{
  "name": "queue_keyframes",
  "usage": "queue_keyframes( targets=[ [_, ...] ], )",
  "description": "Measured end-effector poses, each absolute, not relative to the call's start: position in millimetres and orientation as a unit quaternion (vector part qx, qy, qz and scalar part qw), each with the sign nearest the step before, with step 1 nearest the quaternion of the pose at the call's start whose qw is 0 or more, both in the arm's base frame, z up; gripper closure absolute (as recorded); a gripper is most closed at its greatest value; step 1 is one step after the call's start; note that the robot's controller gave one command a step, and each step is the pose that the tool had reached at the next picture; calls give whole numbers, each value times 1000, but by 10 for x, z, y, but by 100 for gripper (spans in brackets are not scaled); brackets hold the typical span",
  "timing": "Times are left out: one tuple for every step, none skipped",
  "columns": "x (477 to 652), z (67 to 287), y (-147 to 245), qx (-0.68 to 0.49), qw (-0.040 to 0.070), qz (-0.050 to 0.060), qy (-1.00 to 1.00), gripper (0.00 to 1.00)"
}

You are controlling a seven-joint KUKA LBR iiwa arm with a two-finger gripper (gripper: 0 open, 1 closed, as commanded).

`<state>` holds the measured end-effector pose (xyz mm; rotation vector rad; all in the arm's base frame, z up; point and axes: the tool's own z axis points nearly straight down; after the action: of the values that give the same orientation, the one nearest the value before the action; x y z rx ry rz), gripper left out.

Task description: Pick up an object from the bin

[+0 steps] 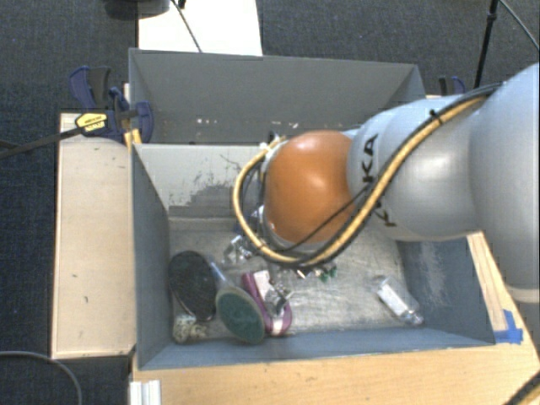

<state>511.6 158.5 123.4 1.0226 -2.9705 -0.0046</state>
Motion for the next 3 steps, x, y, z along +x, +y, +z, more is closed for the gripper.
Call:
queue_keyframes(
  targets=[
    [5262,845,1286,382,0,-2,-924,0],
    [5538,735,1106,623,-4,0,-782,0],
    [5243,1031,1413,654,-3,2,-757,0]
  ],
)
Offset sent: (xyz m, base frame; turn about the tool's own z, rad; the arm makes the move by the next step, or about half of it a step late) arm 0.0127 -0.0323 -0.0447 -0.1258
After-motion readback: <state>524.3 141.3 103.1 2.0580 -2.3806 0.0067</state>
